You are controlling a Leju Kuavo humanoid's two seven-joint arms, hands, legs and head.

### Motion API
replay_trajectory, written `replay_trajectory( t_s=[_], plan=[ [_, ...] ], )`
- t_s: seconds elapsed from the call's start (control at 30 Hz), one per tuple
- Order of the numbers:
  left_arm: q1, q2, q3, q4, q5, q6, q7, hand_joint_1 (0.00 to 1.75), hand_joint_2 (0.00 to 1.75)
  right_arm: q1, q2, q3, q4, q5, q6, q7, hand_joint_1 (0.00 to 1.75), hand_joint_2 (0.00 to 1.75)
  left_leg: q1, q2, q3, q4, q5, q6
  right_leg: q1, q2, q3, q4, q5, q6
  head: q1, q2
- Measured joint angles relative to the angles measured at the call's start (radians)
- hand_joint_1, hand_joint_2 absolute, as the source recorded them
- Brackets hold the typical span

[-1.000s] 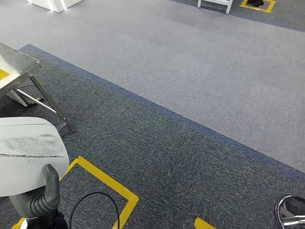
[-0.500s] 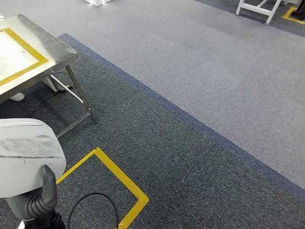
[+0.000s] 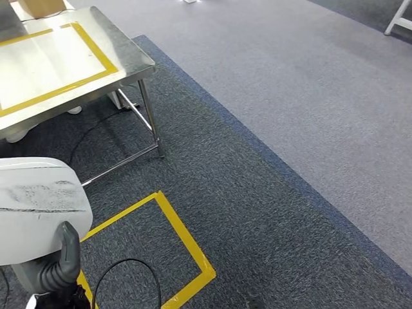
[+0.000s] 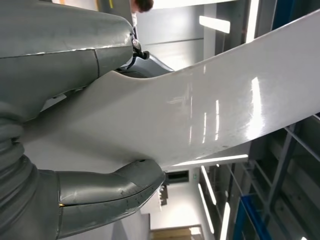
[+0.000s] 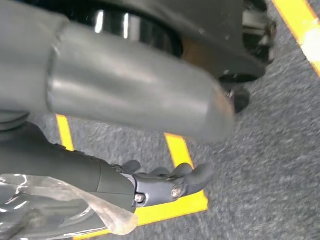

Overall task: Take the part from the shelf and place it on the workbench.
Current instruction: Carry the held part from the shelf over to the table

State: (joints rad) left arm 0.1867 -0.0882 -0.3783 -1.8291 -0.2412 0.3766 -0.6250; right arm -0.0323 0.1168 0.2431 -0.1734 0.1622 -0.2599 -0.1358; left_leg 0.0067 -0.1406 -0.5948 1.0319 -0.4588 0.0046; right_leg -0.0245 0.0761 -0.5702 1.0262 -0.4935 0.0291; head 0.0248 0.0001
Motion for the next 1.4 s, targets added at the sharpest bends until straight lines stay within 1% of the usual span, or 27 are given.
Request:
replay_trajectory(
  t_s=[0.07,0.13,0.17,0.23,0.27,0.3,0.37,0.43,0.5,0.53,0.57,0.63,0.7,0.73,0.77,0.8,0.87,0.93,1.0,1.03,1.1,1.17,1.23,1.27,1.3,1.37,1.4],
  plan=[
    [-0.001,0.001,0.000,-0.002,0.000,0.002,0.000,1.75,1.75,0.001,0.000,0.000,0.000,0.002,0.001,0.003,0.00,0.00,-0.002,0.032,-0.011,0.026,-0.016,-0.011,-0.003,-0.028,0.009,-0.006,-0.001,-0.011,-0.005,0.000],
    [-0.003,0.002,0.000,-0.003,-0.001,0.003,0.000,1.75,1.75,0.003,0.000,0.000,0.000,0.003,0.004,0.008,0.00,0.00,-0.003,0.095,-0.054,0.121,-0.066,-0.021,-0.003,-0.060,0.017,-0.009,-0.006,-0.021,-0.012,0.000],
    [-0.003,0.003,0.000,-0.003,-0.001,0.003,0.000,1.75,1.75,0.005,0.000,0.000,0.000,0.004,0.006,0.010,0.00,0.00,-0.001,0.113,-0.088,0.188,-0.095,-0.025,-0.001,-0.078,0.020,-0.008,-0.009,-0.023,-0.014,0.000],
    [-0.001,0.005,0.000,-0.003,-0.001,0.003,0.000,1.75,1.75,0.008,-0.001,0.000,0.000,0.005,0.009,0.014,0.00,0.00,0.003,0.127,-0.131,0.271,-0.115,-0.031,0.000,-0.111,0.026,-0.008,-0.016,-0.024,-0.014,0.000],
    [0.000,0.006,0.000,-0.003,0.000,0.003,0.000,1.75,1.75,0.008,-0.001,0.000,0.000,0.005,0.010,0.015,0.00,0.00,0.004,0.131,-0.128,0.261,-0.097,-0.032,0.000,-0.126,0.030,-0.008,-0.020,-0.022,-0.014,0.000],
    [0.001,0.006,0.000,-0.003,0.000,0.003,0.000,1.75,1.75,0.008,-0.001,0.000,0.000,0.006,0.011,0.015,0.00,0.00,0.005,0.138,-0.105,0.213,-0.064,-0.031,0.000,-0.139,0.035,-0.008,-0.024,-0.020,-0.014,0.000],
    [0.000,0.007,0.000,-0.003,0.002,0.002,0.000,1.75,1.75,0.007,-0.001,0.000,0.000,0.007,0.012,0.012,0.00,0.00,-0.002,0.186,-0.042,0.082,-0.005,-0.021,0.004,-0.161,0.045,-0.008,-0.034,-0.012,-0.015,0.000],
    [-0.003,0.007,0.000,-0.003,0.007,-0.001,0.000,1.75,1.75,0.005,-0.001,0.000,0.000,0.009,0.012,0.006,0.00,0.00,-0.011,0.222,-0.011,0.015,0.007,-0.004,0.011,-0.181,0.050,-0.009,-0.044,-0.001,-0.014,0.000],
    [-0.008,0.008,0.001,-0.003,0.017,-0.009,0.002,1.75,1.75,0.002,-0.001,0.000,-0.002,0.009,0.011,-0.003,0.00,0.00,-0.013,0.205,-0.010,0.011,0.002,0.011,0.013,-0.202,0.063,-0.015,-0.050,0.010,-0.011,0.000],
    [-0.012,0.009,0.001,-0.003,0.022,-0.015,0.003,1.75,1.75,-0.001,-0.001,0.000,-0.003,0.007,0.011,-0.011,0.00,0.00,-0.011,0.193,-0.009,0.007,0.003,0.017,0.012,-0.193,0.068,-0.014,-0.055,0.016,-0.010,0.000],
    [-0.020,0.009,0.002,-0.002,0.026,-0.020,0.004,1.75,1.75,-0.002,-0.001,0.000,-0.004,0.006,0.011,-0.018,0.00,0.00,-0.009,0.179,-0.007,0.004,0.005,0.023,0.009,-0.170,0.066,0.000,-0.067,0.020,-0.009,0.000],
    [-0.038,0.009,0.002,-0.001,0.032,-0.031,0.009,1.75,1.75,-0.003,-0.002,0.000,-0.004,0.002,0.010,-0.029,0.00,0.00,-0.004,0.155,-0.004,0.000,0.006,0.035,0.006,-0.106,0.019,0.091,-0.115,0.026,-0.002,0.000],
    [-0.049,0.009,0.002,0.003,0.035,-0.036,0.014,1.75,1.75,-0.002,-0.003,0.000,-0.004,-0.002,0.011,-0.032,0.00,0.00,-0.005,0.129,-0.004,0.000,0.004,0.042,0.006,-0.081,-0.058,0.222,-0.163,0.026,0.002,0.000],
    [-0.051,0.009,0.002,0.004,0.035,-0.038,0.015,1.75,1.75,-0.001,-0.004,0.000,-0.004,-0.004,0.013,-0.030,0.00,0.00,-0.006,0.114,-0.003,0.001,0.003,0.043,0.006,-0.078,-0.086,0.258,-0.163,0.025,0.003,0.000],
    [-0.052,0.009,0.002,0.006,0.035,-0.039,0.016,1.75,1.75,0.000,-0.005,0.000,-0.004,-0.005,0.017,-0.026,0.00,0.00,-0.006,0.098,-0.001,0.001,0.002,0.043,0.006,-0.077,-0.097,0.258,-0.143,0.024,0.003,0.000],
    [-0.053,0.009,0.002,0.007,0.035,-0.039,0.016,1.75,1.75,0.000,-0.005,0.000,-0.004,-0.005,0.021,-0.021,0.00,0.00,-0.007,0.082,0.001,0.001,0.001,0.042,0.006,-0.072,-0.089,0.217,-0.103,0.021,0.003,0.000],
    [-0.058,0.009,0.002,0.008,0.035,-0.039,0.016,1.75,1.75,0.001,-0.005,0.000,-0.003,-0.006,0.026,-0.011,0.00,0.00,-0.007,0.055,0.006,0.003,-0.003,0.037,0.005,-0.035,-0.045,0.087,-0.022,0.013,0.003,0.000],
    [-0.064,0.008,0.002,0.009,0.036,-0.038,0.016,1.75,1.75,0.000,-0.006,-0.001,-0.001,-0.011,0.027,-0.008,0.00,0.00,-0.004,0.033,0.004,0.006,-0.006,0.027,0.004,0.001,-0.007,0.007,0.002,0.007,0.001,0.000],
    [-0.067,0.008,0.002,0.009,0.038,-0.036,0.016,1.75,1.75,-0.003,-0.007,-0.002,-0.001,-0.016,0.027,-0.010,0.00,0.00,0.002,0.013,-0.001,0.005,-0.004,0.013,0.007,-0.002,0.006,-0.006,-0.003,0.002,0.000,0.000],
    [-0.067,0.009,0.002,0.009,0.039,-0.035,0.016,1.75,1.75,-0.003,-0.006,-0.002,-0.001,-0.017,0.027,-0.011,0.00,0.00,0.004,0.013,-0.002,0.005,-0.005,0.007,0.007,-0.012,0.009,-0.010,-0.001,-0.003,0.001,0.000],
    [-0.071,0.009,0.002,0.009,0.041,-0.034,0.016,1.75,1.75,-0.002,-0.006,-0.005,-0.002,-0.017,0.027,-0.012,0.00,0.00,0.002,0.053,-0.016,0.040,-0.026,-0.005,0.004,-0.034,0.021,-0.021,0.001,-0.013,-0.004,0.000],
    [-0.076,0.009,0.002,0.009,0.044,-0.033,0.015,1.75,1.75,0.000,-0.006,-0.009,-0.002,-0.024,0.027,-0.013,0.00,0.00,0.003,0.110,-0.068,0.148,-0.079,-0.017,0.003,-0.056,0.030,-0.026,-0.003,-0.021,-0.010,0.000],
    [-0.075,0.010,0.002,0.009,0.049,-0.031,0.014,1.75,1.75,0.001,-0.006,-0.016,-0.002,-0.033,0.032,-0.019,0.00,0.00,0.008,0.127,-0.125,0.258,-0.114,-0.027,0.003,-0.074,0.034,-0.025,-0.010,-0.024,-0.010,0.000],
    [-0.074,0.010,0.002,0.009,0.051,-0.029,0.013,1.75,1.75,0.002,-0.006,-0.018,-0.002,-0.035,0.035,-0.023,0.00,0.00,0.011,0.128,-0.133,0.271,-0.106,-0.029,0.003,-0.080,0.038,-0.025,-0.013,-0.023,-0.010,0.000],
    [-0.071,0.011,0.002,0.009,0.054,-0.025,0.010,1.75,1.75,0.002,-0.007,-0.020,-0.002,-0.034,0.040,-0.025,0.00,0.00,0.013,0.129,-0.122,0.245,-0.080,-0.031,0.002,-0.085,0.042,-0.025,-0.016,-0.021,-0.010,0.000],
    [-0.060,0.012,0.004,0.006,0.055,-0.015,0.001,1.75,1.75,0.001,-0.006,-0.021,-0.002,-0.025,0.049,-0.025,0.00,0.00,0.014,0.136,-0.059,0.120,-0.012,-0.029,0.002,-0.090,0.051,-0.025,-0.025,-0.015,-0.010,0.000],
    [-0.054,0.012,0.006,0.002,0.055,-0.010,-0.003,1.75,1.75,0.000,-0.006,-0.021,-0.002,-0.020,0.054,-0.024,0.00,0.00,0.012,0.139,-0.031,0.060,0.005,-0.025,0.003,-0.091,0.055,-0.024,-0.030,-0.009,-0.012,0.000]
  ],
)
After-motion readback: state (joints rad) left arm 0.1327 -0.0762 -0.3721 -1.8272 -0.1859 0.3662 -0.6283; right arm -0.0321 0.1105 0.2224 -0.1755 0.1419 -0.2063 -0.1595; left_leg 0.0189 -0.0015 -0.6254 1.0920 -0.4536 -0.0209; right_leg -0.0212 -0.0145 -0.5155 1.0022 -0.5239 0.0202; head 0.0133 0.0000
